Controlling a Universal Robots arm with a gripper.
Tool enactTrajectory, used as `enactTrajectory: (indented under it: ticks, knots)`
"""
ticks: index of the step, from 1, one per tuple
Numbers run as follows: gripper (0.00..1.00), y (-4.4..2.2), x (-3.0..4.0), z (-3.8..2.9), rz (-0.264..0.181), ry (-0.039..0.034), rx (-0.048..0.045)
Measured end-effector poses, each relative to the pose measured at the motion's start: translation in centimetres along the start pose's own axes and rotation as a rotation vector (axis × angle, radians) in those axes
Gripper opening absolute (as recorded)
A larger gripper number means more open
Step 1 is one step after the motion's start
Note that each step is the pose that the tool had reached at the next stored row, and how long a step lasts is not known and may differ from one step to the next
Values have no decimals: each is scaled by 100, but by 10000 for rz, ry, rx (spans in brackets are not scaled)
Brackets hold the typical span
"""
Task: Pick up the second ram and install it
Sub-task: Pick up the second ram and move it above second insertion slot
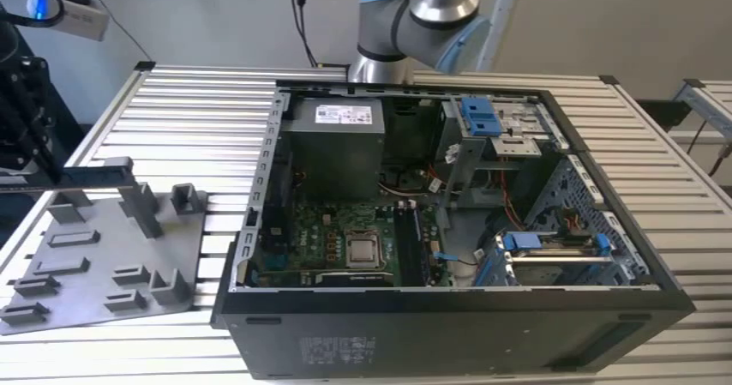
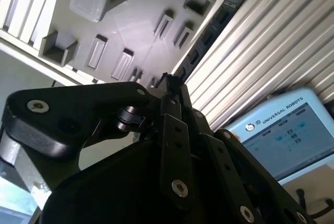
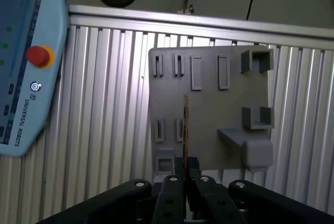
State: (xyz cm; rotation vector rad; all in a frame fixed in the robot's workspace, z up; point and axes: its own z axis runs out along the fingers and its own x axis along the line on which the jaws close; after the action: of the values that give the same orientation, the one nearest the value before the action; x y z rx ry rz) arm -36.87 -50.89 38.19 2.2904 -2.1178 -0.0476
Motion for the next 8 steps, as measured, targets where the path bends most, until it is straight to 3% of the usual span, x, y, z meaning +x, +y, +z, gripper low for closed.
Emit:
enactTrajectory:
  ticks: [8]
  knots:
    - [14,-178,14,-15,1,1,-10]
